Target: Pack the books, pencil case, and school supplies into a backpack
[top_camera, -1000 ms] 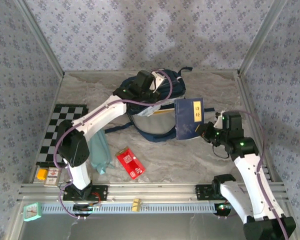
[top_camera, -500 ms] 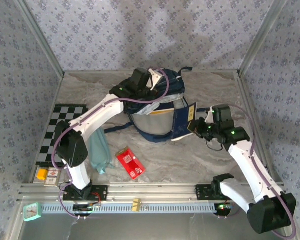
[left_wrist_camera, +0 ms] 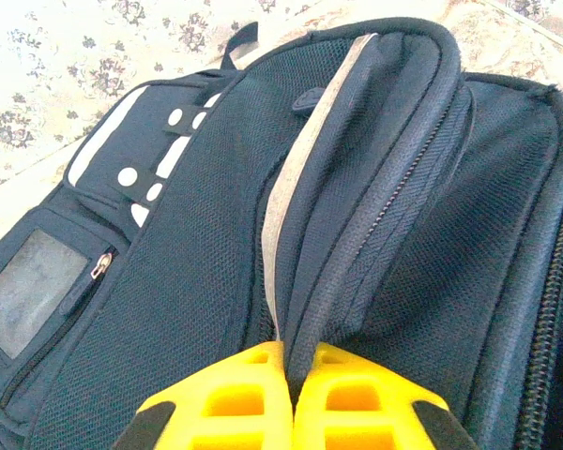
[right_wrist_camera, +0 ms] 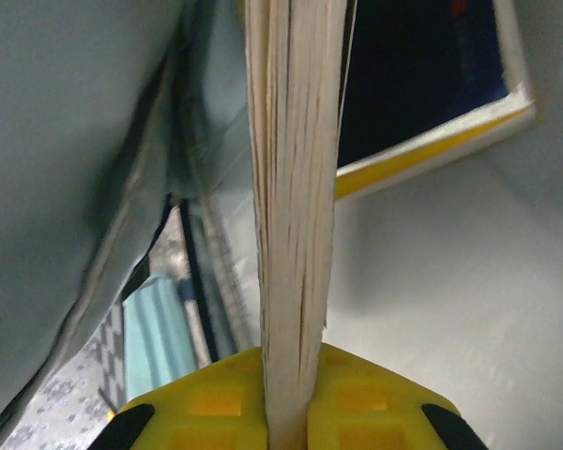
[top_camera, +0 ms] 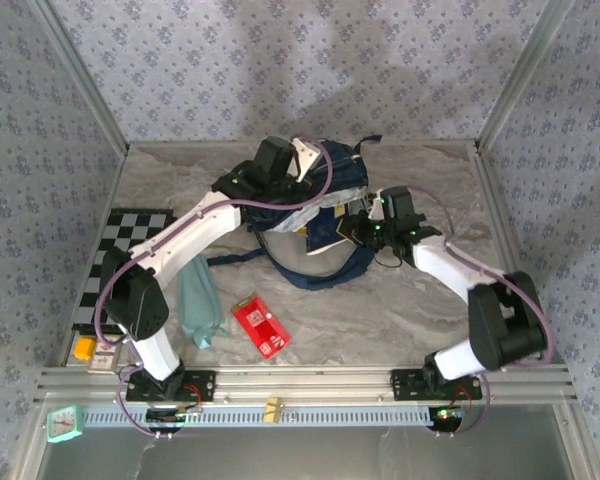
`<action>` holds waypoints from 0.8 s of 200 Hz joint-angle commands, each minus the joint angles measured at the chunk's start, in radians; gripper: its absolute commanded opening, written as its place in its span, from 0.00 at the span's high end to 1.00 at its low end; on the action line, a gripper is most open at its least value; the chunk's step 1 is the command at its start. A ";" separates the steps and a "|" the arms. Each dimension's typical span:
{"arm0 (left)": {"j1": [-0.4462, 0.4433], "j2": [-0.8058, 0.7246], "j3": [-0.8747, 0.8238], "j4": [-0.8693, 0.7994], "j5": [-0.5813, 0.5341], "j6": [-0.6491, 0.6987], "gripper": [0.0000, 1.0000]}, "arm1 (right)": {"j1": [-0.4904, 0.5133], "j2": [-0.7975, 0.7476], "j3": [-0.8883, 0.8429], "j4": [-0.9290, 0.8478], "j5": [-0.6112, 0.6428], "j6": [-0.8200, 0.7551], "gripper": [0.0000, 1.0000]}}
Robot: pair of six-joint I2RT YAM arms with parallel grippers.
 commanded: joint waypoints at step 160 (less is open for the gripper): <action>0.011 -0.091 0.042 0.098 0.054 -0.068 1.00 | 0.174 0.007 -0.082 -0.104 0.421 -0.044 0.89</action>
